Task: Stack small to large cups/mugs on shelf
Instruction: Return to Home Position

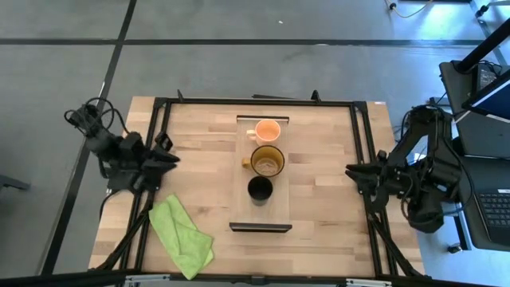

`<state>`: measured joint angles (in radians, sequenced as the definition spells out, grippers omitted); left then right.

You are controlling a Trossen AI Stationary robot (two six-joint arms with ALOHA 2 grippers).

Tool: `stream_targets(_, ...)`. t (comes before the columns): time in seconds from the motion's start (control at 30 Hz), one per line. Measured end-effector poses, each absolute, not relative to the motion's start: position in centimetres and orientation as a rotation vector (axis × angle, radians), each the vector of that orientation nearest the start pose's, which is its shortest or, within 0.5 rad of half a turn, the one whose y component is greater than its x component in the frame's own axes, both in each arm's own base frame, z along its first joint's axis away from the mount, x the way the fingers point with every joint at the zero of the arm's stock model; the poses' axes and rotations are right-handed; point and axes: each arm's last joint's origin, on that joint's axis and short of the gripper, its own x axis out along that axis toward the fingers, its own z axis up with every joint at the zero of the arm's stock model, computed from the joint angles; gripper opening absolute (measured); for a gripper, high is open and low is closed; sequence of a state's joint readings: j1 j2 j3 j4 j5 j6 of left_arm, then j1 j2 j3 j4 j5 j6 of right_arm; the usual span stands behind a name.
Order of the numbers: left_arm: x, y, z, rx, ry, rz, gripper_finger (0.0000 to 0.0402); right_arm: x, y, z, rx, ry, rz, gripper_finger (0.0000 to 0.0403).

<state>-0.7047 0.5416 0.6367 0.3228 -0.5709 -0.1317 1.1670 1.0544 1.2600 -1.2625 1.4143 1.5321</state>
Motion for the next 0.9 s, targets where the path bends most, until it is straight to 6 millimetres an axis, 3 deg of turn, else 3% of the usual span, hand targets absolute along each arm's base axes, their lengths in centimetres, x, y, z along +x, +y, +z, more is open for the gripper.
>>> stream_targets(0.13,8.6,-4.9,32.5,-0.398,-0.448,-0.187,0.008,8.0,12.0,37.4,0.522,0.021,-0.34,0.0104)
stream_targets(0.3,7.5,-3.2,29.4,-0.608,-0.484,0.021,0.008,7.3,10.4,38.4,0.677,0.037,-0.309,0.0104)
stream_targets(0.4,7.2,-2.9,28.7,-0.831,-0.463,0.028,0.008,7.2,10.1,39.3,0.804,0.107,-0.246,0.0104)
stream_targets(0.57,7.4,-3.3,28.1,-0.915,-0.409,-0.051,0.008,7.3,10.9,40.1,0.959,0.221,-0.126,0.0103)
stream_targets(0.7,7.4,-3.6,28.4,-0.974,-0.402,-0.209,0.008,7.6,11.6,40.2,0.759,0.204,-0.111,0.0103)
stream_targets(0.83,6.8,-3.6,28.8,-0.673,-0.454,-0.3,0.008,7.8,12.0,40.8,0.554,0.149,-0.1,0.0103)
stream_targets(0.9,6.1,-3.1,29.1,-0.615,-0.501,-0.296,0.008,7.9,12.1,41.5,0.445,0.129,-0.069,0.0103)
